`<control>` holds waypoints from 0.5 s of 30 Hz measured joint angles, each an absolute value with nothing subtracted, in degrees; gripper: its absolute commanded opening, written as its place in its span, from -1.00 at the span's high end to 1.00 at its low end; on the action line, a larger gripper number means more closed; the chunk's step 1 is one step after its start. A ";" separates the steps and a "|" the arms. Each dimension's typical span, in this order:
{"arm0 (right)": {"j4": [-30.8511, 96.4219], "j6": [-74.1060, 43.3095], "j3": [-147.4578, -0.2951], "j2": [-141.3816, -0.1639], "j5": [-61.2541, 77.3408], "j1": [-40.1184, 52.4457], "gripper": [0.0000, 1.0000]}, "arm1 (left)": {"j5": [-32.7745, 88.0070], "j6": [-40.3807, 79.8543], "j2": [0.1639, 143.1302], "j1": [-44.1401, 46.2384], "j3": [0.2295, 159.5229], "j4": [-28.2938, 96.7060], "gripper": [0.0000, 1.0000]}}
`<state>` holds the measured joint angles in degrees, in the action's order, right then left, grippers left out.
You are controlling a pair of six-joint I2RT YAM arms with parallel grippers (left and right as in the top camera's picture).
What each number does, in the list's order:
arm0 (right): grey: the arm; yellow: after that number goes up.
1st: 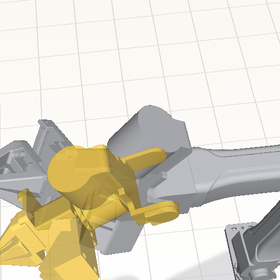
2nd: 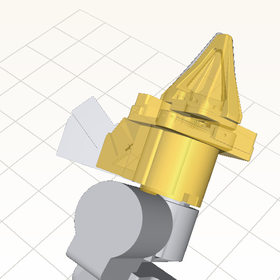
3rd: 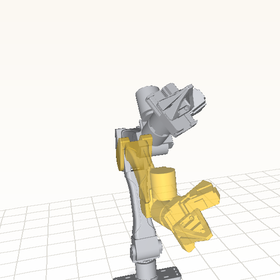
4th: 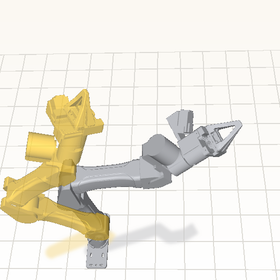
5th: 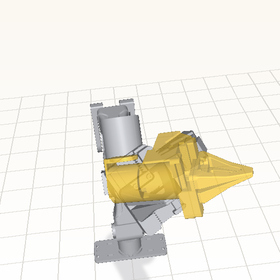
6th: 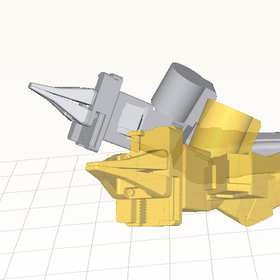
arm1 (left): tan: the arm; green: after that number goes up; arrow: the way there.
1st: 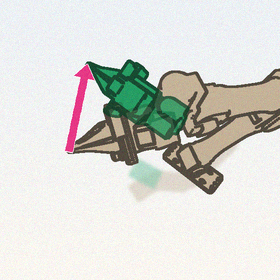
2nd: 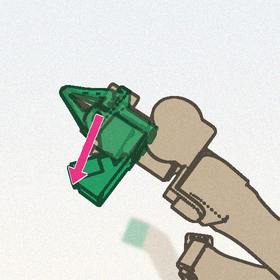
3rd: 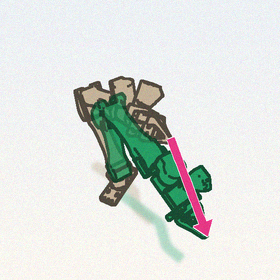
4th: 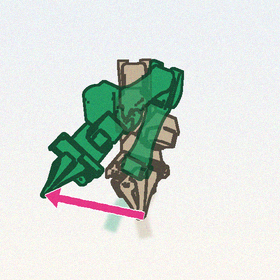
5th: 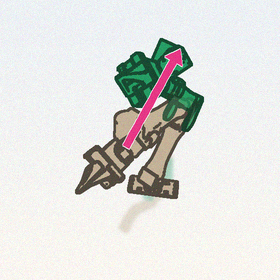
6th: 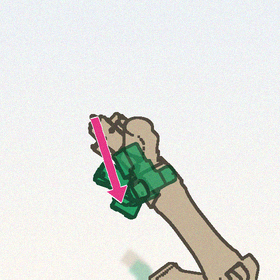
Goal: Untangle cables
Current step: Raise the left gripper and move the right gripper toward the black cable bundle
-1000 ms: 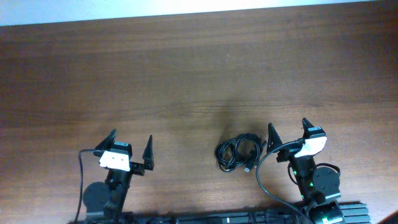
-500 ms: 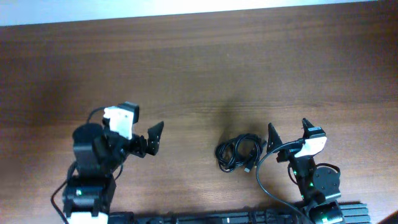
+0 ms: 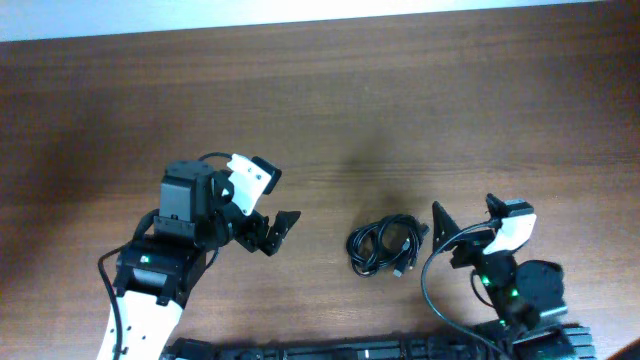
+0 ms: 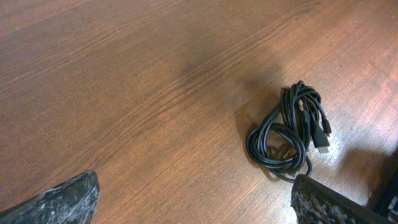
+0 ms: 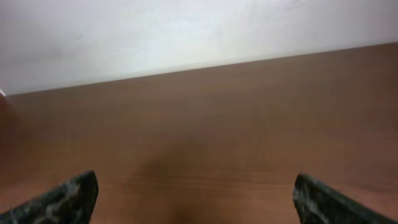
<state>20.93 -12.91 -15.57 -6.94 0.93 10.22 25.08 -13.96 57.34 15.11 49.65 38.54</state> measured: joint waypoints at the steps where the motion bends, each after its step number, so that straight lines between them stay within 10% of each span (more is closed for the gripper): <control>1: 23.07 -12.34 -19.42 -10.72 0.67 10.22 -0.97 | 25.10 -13.96 57.34 15.11 49.67 38.63 -0.98; 15: 49.21 0.38 -49.74 -70.11 12.62 10.22 -0.99 | 25.10 -13.98 57.49 15.11 49.74 38.85 -0.98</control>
<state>49.21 0.38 -49.74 -70.11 12.62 10.22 25.10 -13.98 57.49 15.11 49.74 38.85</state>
